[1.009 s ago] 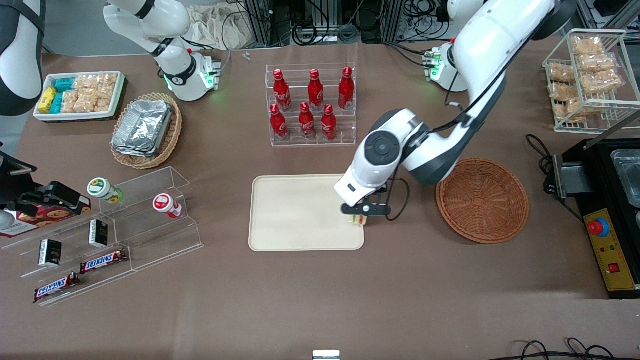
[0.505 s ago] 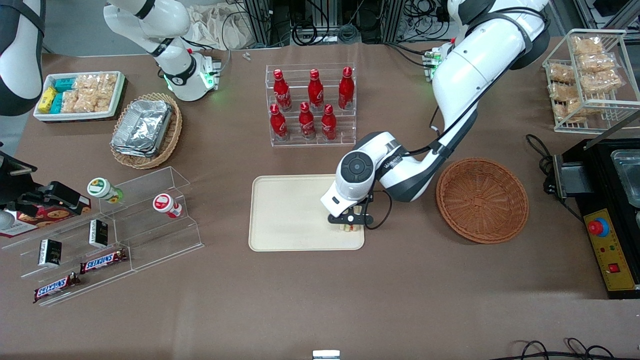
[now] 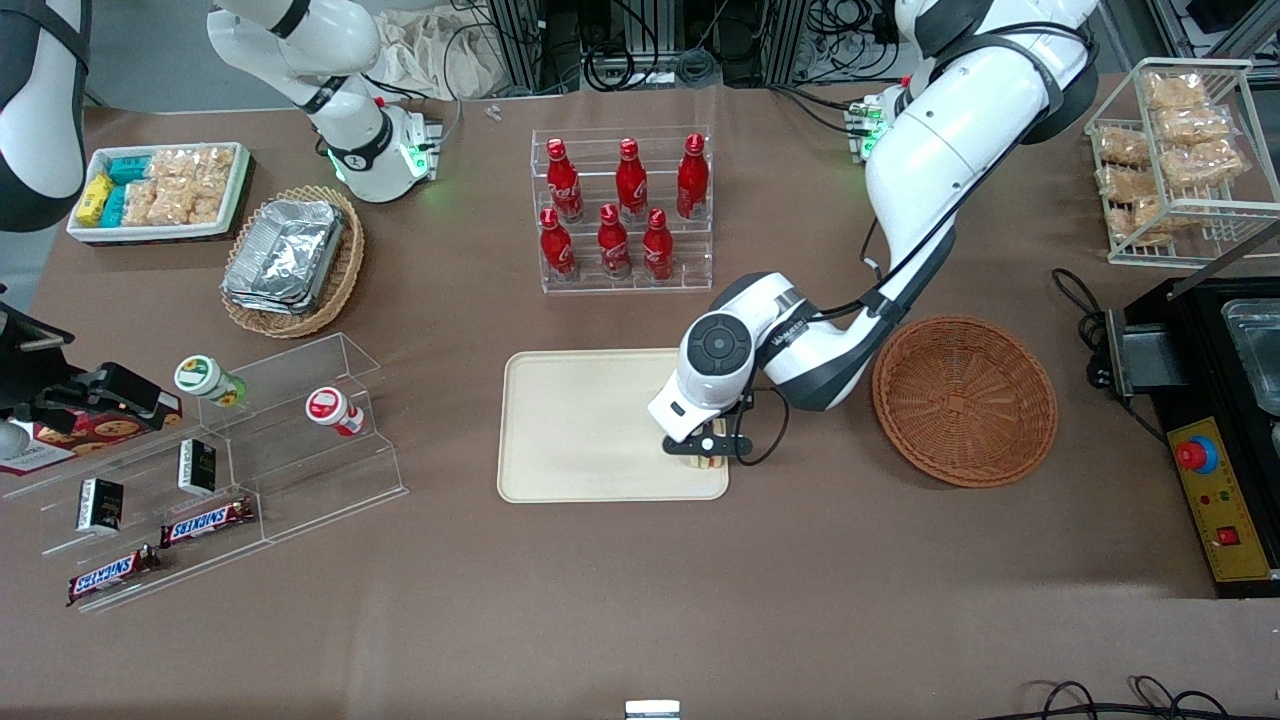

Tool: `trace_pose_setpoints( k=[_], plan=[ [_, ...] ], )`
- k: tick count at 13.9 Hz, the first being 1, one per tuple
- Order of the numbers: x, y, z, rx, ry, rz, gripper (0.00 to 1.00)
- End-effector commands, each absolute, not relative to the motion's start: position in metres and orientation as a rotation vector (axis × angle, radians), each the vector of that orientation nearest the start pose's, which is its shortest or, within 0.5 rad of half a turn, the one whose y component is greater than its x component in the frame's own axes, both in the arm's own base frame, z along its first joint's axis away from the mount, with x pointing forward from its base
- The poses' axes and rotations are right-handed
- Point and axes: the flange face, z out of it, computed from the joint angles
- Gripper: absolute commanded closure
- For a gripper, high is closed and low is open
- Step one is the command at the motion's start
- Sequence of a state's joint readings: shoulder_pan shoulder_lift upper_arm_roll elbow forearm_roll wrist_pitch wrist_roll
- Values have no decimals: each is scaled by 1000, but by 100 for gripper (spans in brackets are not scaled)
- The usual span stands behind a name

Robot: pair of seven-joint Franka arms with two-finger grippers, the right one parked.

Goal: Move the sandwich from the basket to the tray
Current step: 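Lower the sandwich onto the tray and open the left gripper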

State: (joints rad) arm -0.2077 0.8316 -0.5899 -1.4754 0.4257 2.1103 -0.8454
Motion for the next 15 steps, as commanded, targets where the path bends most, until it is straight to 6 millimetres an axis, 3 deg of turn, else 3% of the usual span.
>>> trace_pose_setpoints(
  k=[1, 3, 7, 11, 12, 13, 15],
  plan=[
    [567, -444, 246, -3161, 32, 73, 1],
    [573, -441, 261, -3171, 15, 44, 1],
    [584, -408, 332, -3110, -32, -18, 1],
    [589, -346, 439, -3122, -97, -50, 1],
    [589, -321, 463, -3153, -107, -35, 1],
    [587, -295, 480, -3163, -129, -24, 1],
    [570, -269, 506, -3125, -165, -48, 1]
  ],
)
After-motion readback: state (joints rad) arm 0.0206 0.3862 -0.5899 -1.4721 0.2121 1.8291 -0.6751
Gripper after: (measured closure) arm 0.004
